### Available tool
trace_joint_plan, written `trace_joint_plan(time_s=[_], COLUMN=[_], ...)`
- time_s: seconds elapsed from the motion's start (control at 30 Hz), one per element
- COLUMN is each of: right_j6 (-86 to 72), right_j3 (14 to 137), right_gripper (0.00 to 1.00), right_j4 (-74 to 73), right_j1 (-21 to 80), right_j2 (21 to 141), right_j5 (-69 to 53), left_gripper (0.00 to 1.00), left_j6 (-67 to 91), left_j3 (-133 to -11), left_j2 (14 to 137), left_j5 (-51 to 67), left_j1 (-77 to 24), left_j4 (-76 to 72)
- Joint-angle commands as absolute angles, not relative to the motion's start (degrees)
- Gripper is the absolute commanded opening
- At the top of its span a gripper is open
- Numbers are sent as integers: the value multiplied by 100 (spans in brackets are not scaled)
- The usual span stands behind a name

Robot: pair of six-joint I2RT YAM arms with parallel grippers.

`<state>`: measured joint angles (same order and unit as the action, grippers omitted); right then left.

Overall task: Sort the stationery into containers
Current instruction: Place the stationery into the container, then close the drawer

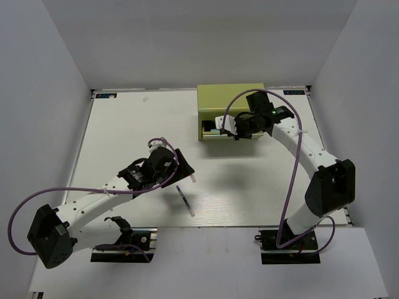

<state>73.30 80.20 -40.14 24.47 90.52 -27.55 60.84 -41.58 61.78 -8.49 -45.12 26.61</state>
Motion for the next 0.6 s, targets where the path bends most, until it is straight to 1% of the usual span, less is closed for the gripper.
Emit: trace_joint_plan(time_s=[0.0,0.1,0.13,0.17,0.33,0.4,0.43,0.57], right_j6=[7744,7499,7393,7339,6866,6559,6461,6161], right_j3=[8376,8333,8323,8306,8525,8508,8447,8411], right_gripper=[0,0,0,0,0,0,0,0], right_j4=[-5018,-4739,-4398,-4325,-3834,-3351,-3044,-2323], right_j1=[2557,2610,2628,2663,2795,2839,2848,2883], right_j2=[9333,9500,9536,9675,10037,10116,10116,10212], right_j5=[-3367,-2990,-2866,-2596,-2066,-1715,-1392,-872], left_gripper=[90,77,76,76,77,80,80,83], left_j6=[5994,5994,5994,5994,5994,5994,5994,5994], left_j3=[-4052,-3938,-3938,-3885,-3937,-3937,-3938,-3938], left_j2=[5977,5854,5801,5801,5801,5740,5739,5687], left_j5=[-835,-783,-782,-782,-835,-888,-940,-940], left_j1=[-4491,-4491,-4491,-4439,-4438,-4438,-4438,-4438], left_j4=[2558,2496,2496,2496,2636,2698,2750,2751])
